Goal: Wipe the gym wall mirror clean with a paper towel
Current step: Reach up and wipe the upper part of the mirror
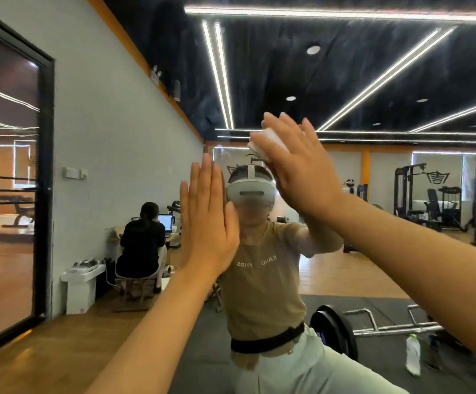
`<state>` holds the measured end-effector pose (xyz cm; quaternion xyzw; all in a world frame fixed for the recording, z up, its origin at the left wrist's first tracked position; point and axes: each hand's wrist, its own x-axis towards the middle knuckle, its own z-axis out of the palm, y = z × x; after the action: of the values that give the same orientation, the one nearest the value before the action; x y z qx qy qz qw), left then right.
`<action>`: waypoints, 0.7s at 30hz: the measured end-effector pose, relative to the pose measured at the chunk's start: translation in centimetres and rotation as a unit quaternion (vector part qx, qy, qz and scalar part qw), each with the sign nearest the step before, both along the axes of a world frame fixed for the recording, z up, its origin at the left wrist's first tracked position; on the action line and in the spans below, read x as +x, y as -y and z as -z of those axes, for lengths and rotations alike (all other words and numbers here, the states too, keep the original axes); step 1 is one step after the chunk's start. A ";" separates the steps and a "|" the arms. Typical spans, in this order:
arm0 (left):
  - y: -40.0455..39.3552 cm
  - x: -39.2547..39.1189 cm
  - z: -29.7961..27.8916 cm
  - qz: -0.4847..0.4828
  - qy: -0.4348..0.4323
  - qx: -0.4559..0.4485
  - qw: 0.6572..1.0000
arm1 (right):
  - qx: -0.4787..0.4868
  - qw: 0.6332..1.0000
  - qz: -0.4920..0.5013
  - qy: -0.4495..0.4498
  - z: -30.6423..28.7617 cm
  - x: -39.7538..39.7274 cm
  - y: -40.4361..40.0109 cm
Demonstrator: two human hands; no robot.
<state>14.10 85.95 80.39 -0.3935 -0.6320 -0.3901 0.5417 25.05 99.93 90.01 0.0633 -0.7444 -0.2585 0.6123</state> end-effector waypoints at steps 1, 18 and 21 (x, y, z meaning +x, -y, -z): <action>0.1 0.4 1.2 -0.001 0.011 0.016 1.000 | -0.034 0.999 -0.004 -0.028 -1.2 -0.5 0.5; -3.2 0.6 8.5 -0.106 0.016 -0.018 0.994 | 0.069 0.989 0.082 0.107 22.7 5.3 -6.5; -3.1 0.7 8.4 -0.101 0.017 -0.011 0.995 | 0.073 0.989 0.084 0.102 20.0 5.6 -6.7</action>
<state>14.81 89.04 71.97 -0.3271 -0.6821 -0.3329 0.5630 30.65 106.67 70.05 0.0716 -0.7847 -0.3549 0.5032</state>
